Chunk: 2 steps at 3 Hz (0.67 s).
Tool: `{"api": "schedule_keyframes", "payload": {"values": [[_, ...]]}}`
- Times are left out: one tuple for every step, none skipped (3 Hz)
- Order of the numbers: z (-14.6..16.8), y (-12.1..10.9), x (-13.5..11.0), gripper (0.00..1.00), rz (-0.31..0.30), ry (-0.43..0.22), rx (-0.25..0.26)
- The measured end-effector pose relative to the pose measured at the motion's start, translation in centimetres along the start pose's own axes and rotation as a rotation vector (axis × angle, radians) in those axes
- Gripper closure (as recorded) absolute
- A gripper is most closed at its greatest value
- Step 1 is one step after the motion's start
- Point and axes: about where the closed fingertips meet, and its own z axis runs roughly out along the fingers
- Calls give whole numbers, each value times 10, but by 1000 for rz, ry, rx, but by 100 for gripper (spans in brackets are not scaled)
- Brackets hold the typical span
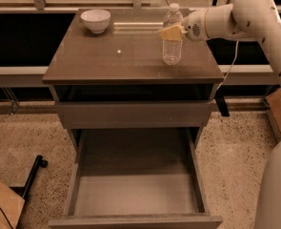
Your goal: Pick water bottle from middle drawer and place on counter
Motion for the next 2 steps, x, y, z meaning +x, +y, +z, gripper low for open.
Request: {"api": "schedule_keyframes", "payload": {"values": [[1,-5,2,16,15,1,0],[0,-9,3,0,25,-1,8]]}}
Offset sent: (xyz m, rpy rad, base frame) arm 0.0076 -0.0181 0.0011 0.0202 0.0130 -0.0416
